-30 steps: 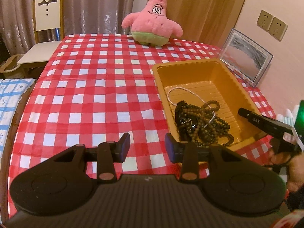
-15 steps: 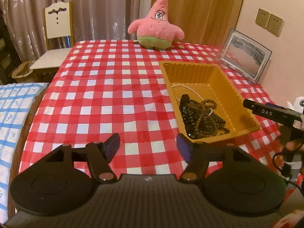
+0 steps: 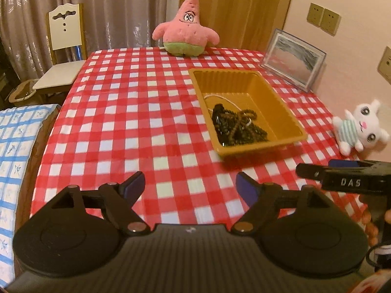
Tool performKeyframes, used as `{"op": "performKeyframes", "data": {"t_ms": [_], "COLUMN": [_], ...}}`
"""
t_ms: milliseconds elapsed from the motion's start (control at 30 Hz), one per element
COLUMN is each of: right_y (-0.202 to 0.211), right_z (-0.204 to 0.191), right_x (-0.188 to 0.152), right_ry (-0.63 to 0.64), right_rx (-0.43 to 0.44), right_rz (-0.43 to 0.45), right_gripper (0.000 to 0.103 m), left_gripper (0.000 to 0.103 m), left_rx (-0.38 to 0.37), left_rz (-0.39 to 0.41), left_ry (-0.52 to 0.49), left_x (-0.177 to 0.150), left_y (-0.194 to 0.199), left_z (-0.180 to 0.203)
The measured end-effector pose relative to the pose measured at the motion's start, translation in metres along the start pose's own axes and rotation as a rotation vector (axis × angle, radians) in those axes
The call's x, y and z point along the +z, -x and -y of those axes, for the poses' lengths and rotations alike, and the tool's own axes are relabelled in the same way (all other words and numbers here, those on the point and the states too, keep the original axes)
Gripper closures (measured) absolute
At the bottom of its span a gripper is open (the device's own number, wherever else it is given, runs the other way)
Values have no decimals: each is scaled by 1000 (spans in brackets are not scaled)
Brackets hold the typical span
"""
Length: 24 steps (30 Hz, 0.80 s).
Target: Organize jewelry
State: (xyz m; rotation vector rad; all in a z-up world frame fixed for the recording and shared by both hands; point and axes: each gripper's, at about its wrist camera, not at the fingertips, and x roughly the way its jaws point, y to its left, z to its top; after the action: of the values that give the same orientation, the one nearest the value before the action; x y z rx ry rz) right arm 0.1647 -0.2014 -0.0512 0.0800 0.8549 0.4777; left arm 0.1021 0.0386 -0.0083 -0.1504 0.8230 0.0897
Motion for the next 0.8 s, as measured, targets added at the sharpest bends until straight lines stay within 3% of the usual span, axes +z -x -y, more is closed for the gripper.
{"op": "performKeyframes", "data": {"t_ms": [433,800], "right_y": [60,80], "right_z": [-84,-114], "right_x": [-68,-98], "right_ry": [27,50], "right_rx": [22,12], "right_rz": [-49,-56], "right_gripper": [13,13], "left_gripper": [23,23], "left_rx": [-25,-43], "left_rz": [-59,-54], "left_ry": [-8,-14], "left_x": [-66,-96], "left_y": [61,91], "left_z": [-33,-45]}}
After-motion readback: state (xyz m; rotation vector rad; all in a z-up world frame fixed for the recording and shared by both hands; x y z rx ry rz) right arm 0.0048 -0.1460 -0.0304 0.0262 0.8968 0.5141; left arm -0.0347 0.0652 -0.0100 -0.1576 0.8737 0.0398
